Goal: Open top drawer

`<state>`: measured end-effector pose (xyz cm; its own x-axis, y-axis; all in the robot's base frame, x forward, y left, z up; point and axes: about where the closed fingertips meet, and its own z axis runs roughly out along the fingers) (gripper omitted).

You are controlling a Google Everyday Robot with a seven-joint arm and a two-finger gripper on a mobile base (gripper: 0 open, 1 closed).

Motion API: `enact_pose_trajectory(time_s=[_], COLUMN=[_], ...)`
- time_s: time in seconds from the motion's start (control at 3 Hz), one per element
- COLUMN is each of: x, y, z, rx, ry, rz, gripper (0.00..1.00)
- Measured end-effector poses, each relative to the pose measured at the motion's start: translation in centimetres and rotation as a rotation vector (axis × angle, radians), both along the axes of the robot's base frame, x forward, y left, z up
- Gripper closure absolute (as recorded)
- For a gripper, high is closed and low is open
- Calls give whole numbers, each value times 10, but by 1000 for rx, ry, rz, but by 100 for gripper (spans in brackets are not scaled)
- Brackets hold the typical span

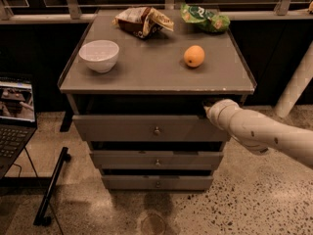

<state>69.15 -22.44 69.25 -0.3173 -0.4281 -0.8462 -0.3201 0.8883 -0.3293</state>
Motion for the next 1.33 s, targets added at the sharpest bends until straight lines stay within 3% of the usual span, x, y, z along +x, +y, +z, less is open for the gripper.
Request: enact_pose_trajectory(time_s=[0.33, 0.67, 1.33], x=[1, 1, -2], y=[3, 6, 3], z=[-8, -19, -18], rx=[-21, -49, -48], ry=[36, 106, 131], rz=[5, 17, 14], gripper=[100, 100, 100])
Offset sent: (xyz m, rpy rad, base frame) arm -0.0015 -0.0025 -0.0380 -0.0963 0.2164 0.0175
